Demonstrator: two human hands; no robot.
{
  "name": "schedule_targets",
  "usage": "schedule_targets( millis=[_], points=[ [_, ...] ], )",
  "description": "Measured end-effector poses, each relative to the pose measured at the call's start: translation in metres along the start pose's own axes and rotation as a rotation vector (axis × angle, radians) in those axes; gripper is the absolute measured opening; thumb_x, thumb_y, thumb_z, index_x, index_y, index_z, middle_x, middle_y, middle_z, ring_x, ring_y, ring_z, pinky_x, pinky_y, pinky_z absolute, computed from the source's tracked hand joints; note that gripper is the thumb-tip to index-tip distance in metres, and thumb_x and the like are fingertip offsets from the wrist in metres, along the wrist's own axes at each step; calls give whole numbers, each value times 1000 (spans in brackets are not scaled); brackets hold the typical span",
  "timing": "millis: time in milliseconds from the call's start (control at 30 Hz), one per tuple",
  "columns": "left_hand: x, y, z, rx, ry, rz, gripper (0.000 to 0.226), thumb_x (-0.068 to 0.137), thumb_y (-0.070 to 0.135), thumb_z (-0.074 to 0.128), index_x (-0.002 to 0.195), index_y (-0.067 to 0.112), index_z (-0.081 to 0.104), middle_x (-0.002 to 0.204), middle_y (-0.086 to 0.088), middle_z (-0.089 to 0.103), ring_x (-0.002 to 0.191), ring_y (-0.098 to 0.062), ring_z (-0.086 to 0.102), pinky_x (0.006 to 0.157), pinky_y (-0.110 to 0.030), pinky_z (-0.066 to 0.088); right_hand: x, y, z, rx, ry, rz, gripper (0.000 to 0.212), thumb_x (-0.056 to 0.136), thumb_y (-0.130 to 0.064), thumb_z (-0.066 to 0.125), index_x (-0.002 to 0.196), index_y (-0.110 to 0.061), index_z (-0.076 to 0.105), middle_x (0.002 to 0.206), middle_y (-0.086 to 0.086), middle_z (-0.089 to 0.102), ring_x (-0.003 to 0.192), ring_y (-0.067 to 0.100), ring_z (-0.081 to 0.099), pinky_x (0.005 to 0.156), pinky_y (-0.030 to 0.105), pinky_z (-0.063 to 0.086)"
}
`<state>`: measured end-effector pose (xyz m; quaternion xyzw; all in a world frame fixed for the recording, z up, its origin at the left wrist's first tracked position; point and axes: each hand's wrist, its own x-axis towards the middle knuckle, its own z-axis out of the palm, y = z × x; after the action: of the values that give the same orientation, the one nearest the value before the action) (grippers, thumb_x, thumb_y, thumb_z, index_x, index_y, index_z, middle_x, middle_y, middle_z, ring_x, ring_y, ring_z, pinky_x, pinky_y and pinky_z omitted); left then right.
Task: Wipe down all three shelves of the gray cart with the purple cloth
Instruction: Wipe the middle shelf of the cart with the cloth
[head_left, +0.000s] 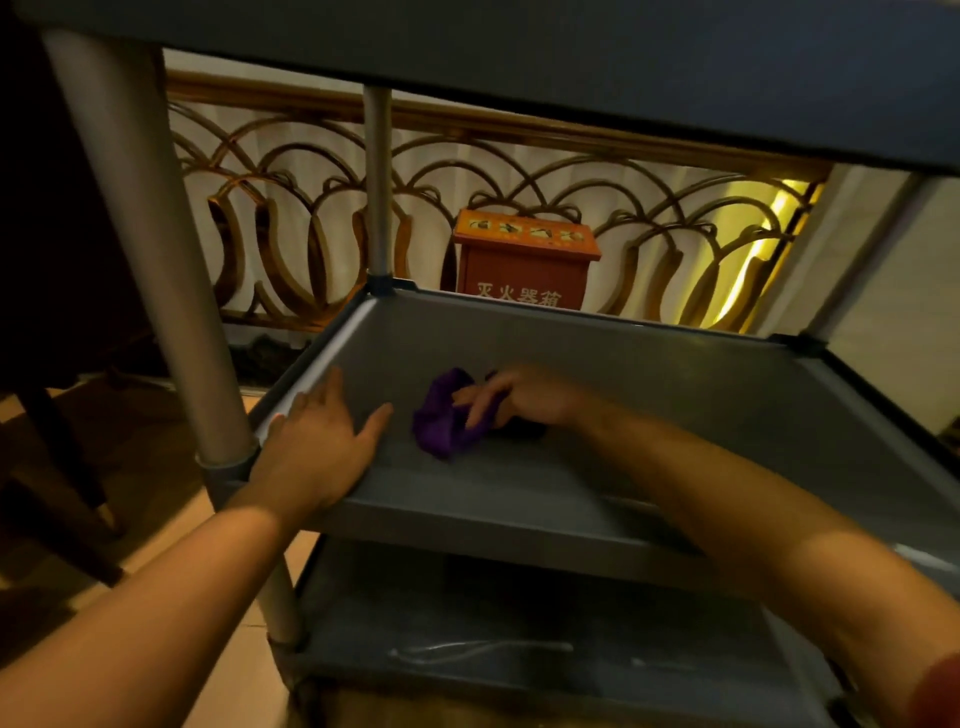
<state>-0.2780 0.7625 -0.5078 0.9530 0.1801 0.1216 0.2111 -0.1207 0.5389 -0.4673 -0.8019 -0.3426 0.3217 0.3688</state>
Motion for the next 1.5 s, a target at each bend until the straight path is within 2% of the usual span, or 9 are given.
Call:
schedule_targets(
  millis=[333, 500, 633, 733, 867, 1067, 1200, 1333, 1500],
  points=[
    [-11, 6, -7, 188, -62, 18, 74, 95, 68, 32, 143, 14, 43, 142, -16, 54, 127, -33, 51, 105, -52, 42, -124, 25, -25, 25, -83, 132, 54, 83, 21, 50, 75, -23, 79, 118, -4, 72, 113, 2, 66, 90, 18, 54],
    [-11, 8, -4, 208, -77, 63, 75, 94, 69, 33, 145, 15, 41, 148, -13, 49, 134, -30, 45, 111, -50, 36, -106, 14, -74, 174, 721, 73, 34, 91, -8, 65, 94, -40, 77, 98, -12, 77, 105, 16, 70, 74, 22, 54],
    [-1, 9, -1, 361, -233, 60, 86, 90, 78, 23, 154, 21, 27, 158, -10, 31, 145, -31, 28, 119, -52, 21, -47, 40, -101, -9, 1033, 155, 47, 93, -11, 66, 138, -16, 57, 136, 10, 62, 125, 29, 58, 99, 35, 48],
    [7, 6, 1, 395, -281, 68, 88, 88, 81, 17, 156, 24, 21, 161, -9, 25, 148, -31, 21, 120, -53, 17, -11, 69, -92, -34, 853, 387, 57, 94, -26, 67, 147, -19, 46, 141, 9, 56, 123, 28, 58, 102, 42, 49],
    [9, 1, 6, 328, -241, 49, 83, 91, 77, 16, 155, 26, 28, 161, -9, 27, 149, -30, 22, 120, -51, 17, 20, 81, -79, -25, 836, 308, 42, 92, -26, 63, 133, -21, 62, 118, 9, 71, 77, 11, 65, 63, 24, 51],
    [-5, 3, 1, 60, 300, 100, 53, 97, 59, 36, 101, 19, 70, 89, -8, 70, 80, -27, 66, 67, -36, 50, 23, 36, -42, -64, 508, 193, 42, 97, -8, 58, 134, -27, 61, 134, 5, 59, 90, 14, 67, 62, 19, 57],
    [-1, 3, -6, 76, 243, 33, 60, 98, 60, 38, 127, 14, 63, 118, -18, 68, 104, -35, 65, 85, -46, 51, -11, 10, 20, -31, 277, 4, 42, 93, -10, 62, 128, -33, 67, 134, -8, 62, 114, 9, 63, 85, 20, 58],
    [2, -4, -7, 147, 215, 50, 62, 98, 61, 33, 118, 12, 66, 110, -18, 70, 97, -35, 65, 81, -46, 54, -51, -6, 40, -83, 45, -7, 49, 90, -1, 61, 134, -24, 65, 149, -5, 54, 136, 14, 49, 95, 15, 44],
    [-3, 9, -12, 205, 60, 39, 78, 84, 73, 10, 89, 19, 67, 91, -13, 68, 84, -29, 63, 84, -49, 54, -92, -6, 70, -457, 204, -223, 52, 94, -14, 63, 145, -20, 53, 152, 7, 52, 141, 25, 45, 119, 42, 33]
  ],
)
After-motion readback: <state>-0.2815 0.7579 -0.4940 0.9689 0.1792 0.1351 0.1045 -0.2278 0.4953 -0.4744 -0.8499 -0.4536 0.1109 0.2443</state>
